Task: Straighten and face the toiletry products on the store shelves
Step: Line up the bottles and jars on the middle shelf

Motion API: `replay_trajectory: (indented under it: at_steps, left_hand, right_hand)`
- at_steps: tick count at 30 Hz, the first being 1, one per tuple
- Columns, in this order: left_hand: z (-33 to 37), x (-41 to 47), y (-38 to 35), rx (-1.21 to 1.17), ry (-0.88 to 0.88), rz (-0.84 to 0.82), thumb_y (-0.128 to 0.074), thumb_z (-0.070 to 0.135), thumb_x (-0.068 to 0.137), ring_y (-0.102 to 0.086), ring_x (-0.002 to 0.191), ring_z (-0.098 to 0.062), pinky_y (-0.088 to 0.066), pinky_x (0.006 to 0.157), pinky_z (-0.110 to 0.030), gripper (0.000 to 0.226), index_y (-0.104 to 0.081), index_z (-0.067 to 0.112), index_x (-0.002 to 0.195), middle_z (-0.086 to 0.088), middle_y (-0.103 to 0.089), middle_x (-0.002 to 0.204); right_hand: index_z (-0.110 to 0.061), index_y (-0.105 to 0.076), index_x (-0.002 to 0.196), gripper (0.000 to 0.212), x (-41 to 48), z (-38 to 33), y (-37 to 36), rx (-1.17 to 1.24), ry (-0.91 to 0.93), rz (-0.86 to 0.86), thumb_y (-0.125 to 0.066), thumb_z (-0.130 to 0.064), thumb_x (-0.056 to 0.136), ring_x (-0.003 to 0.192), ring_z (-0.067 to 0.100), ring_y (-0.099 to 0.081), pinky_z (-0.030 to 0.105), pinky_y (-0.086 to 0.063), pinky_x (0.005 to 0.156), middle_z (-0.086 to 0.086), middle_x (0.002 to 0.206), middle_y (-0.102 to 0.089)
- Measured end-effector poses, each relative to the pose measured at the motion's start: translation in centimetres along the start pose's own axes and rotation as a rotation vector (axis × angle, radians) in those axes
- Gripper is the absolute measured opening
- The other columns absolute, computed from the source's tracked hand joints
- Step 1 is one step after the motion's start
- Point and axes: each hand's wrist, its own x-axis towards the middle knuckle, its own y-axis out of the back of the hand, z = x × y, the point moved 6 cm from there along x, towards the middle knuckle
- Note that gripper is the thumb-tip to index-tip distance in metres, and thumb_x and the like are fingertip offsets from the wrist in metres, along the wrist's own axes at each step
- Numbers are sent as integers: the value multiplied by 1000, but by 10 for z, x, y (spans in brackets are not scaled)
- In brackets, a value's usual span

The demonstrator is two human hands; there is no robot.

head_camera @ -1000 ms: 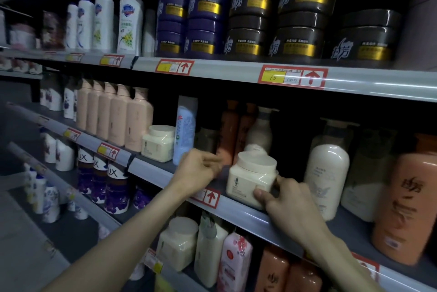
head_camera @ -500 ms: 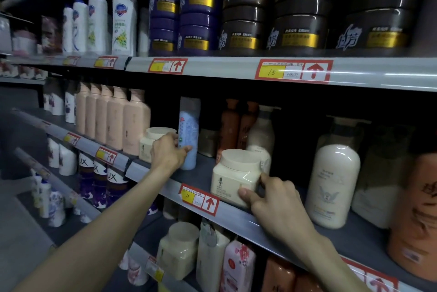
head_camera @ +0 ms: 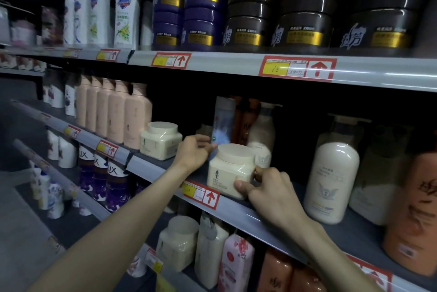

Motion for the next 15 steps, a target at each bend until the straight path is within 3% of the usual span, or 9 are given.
replay_trajectory:
  at_steps: [3, 6, 10, 12, 15]
  left_hand:
    - [-9, -19, 24, -204, 32, 8, -64, 26, 99, -73, 99, -20, -59, 93, -43, 27, -70, 9, 119, -9, -75, 113]
    - [-20, -47, 50, -287, 66, -4, -62, 28, 100, -73, 104, -18, -57, 98, -42, 25, -72, 13, 116, -3, -77, 109]
    - [-21, -75, 64, -52, -58, -111, -64, 24, 96, -67, 113, -5, -52, 101, -35, 31, -69, 29, 126, 12, -74, 117]
    - [-22, -74, 73, 76, -80, -27, -67, 25, 92, -67, 111, -3, -53, 100, -36, 32, -70, 32, 123, 14, -75, 113]
    - [-25, -65, 88, 182, -51, 125, -74, 25, 88, -71, 99, -4, -56, 96, -36, 24, -76, 23, 112, 13, -77, 101]
  right_hand:
    - [-20, -71, 105, 56, 7, -10, -14, 24, -6, -2, -66, -67, 75, 101, 23, -66, 38, -57, 88, 2, 104, -72]
    - [-19, -68, 107, 46, 15, -25, -34, 50, 18, -17, -69, -60, 85, 106, 25, -61, 34, -52, 88, 5, 107, -67]
    - [-16, -66, 111, 50, 27, -50, -63, 55, 53, -43, -63, -60, 88, 113, 32, -59, 38, -52, 93, 11, 113, -66]
    - [-14, -66, 112, 51, 34, -61, -73, 49, 52, -65, -63, -59, 89, 116, 36, -57, 40, -51, 95, 14, 116, -64]
    - [-12, -66, 110, 47, 44, -75, -83, 26, 59, -83, -63, -56, 90, 116, 39, -57, 39, -50, 92, 16, 116, -63]
